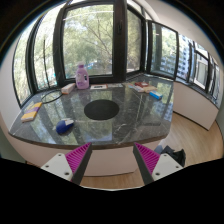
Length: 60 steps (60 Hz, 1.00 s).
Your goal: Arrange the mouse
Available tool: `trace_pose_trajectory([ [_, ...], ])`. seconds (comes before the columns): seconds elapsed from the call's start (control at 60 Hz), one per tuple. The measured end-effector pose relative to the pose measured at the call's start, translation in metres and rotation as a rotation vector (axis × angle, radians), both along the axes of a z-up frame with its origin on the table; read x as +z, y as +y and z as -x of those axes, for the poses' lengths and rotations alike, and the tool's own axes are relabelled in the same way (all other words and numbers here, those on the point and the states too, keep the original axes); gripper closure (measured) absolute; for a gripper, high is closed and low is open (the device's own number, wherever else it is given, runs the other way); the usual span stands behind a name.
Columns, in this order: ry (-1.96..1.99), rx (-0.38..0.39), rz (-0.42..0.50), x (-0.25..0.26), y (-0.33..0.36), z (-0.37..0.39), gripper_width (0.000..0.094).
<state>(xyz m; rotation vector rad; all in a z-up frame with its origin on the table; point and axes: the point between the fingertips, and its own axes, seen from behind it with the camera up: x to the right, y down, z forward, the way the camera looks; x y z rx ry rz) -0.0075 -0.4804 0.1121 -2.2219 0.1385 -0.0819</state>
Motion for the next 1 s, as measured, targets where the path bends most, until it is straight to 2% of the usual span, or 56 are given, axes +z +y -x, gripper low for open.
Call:
trace_pose_trajectory([
  [0.083,0.038,0.065,0.021,-0.023,0.008,0.05,0.0079],
  [0.217,0.078,0.159,0.001,-0.048,0.044,0.128,0.0079],
  [0.4,0.092,0.231,-0.029,-0.077,0.116,0.206,0.0075],
  [0.55,0.111,0.21,-0.006,-0.104,0.167,0.239,0.0084],
  [0.8,0.075,0.127,0.02,-0.122,0.225,0.243,0.0095],
  [0.883,0.029,0.122,0.025,-0.127,0.238,0.246,0.0177],
  [1.0,-0.013,0.117,0.021,-0.127,0.247,0.244,0.0439],
])
